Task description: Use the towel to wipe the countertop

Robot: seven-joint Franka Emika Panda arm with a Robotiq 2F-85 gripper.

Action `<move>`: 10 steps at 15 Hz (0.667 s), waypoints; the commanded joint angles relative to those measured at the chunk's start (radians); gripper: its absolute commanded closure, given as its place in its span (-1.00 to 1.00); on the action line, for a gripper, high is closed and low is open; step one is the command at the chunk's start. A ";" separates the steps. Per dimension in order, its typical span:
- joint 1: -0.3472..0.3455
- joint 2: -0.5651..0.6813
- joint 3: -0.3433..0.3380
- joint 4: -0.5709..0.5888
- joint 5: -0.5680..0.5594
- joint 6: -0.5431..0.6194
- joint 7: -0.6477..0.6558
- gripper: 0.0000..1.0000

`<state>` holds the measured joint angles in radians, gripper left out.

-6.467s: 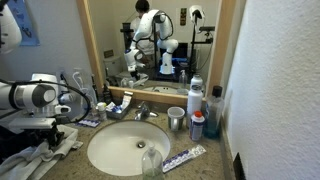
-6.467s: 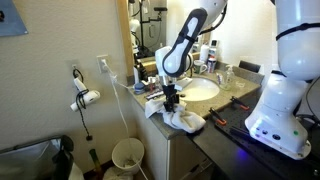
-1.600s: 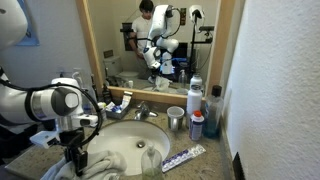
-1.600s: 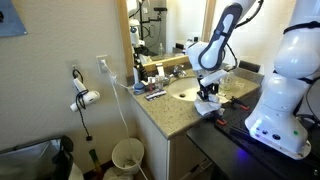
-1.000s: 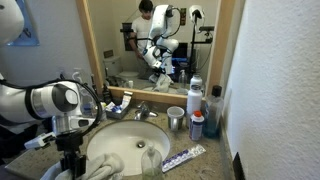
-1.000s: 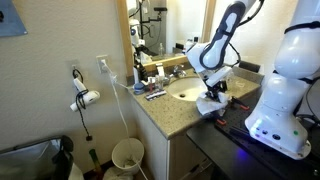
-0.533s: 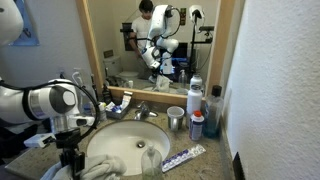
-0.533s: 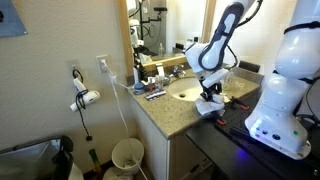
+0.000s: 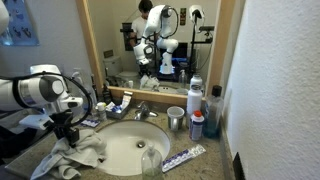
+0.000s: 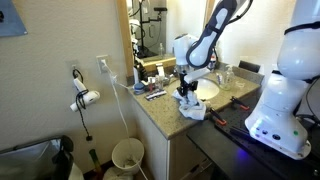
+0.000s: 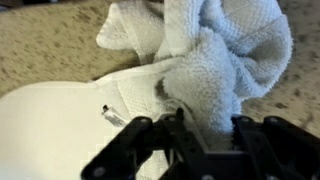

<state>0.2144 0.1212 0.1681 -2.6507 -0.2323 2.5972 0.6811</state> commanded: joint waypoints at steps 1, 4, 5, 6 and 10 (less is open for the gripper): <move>0.036 0.008 0.079 0.080 0.195 0.060 -0.179 0.89; 0.057 0.039 0.129 0.138 0.340 0.067 -0.340 0.89; 0.061 0.044 0.145 0.150 0.386 0.072 -0.390 0.89; 0.062 0.075 0.151 0.156 0.412 0.101 -0.428 0.89; 0.094 0.159 0.103 0.138 0.296 0.094 -0.408 0.89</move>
<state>0.2860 0.2088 0.3104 -2.5108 0.1287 2.6676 0.2750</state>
